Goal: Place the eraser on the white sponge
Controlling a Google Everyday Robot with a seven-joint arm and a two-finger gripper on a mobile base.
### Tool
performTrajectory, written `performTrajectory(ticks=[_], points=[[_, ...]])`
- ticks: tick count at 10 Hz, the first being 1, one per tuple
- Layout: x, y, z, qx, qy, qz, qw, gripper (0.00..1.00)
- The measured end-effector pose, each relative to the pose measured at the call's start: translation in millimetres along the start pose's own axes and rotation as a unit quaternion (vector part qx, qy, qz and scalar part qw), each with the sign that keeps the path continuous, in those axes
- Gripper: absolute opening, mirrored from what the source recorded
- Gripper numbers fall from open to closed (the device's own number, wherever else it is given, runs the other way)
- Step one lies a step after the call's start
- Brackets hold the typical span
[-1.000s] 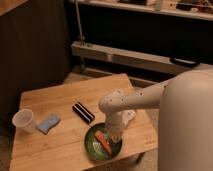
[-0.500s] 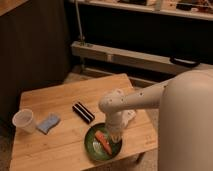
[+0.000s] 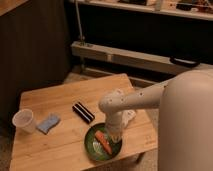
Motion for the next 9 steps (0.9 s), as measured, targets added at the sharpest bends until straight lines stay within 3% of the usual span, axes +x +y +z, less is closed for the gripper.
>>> performTrajectory(ticks=[5, 8, 9], points=[[1.2, -0.9, -2.2, 0.003, -0.008, -0.002, 1.0000, 0.03], [12.9, -1.1, -33.2, 0.025, -0.070, -0.009, 0.9972, 0.03], [17.7, 1.7, -54.9, 0.037, -0.091, -0.016, 0.9950, 0.03]])
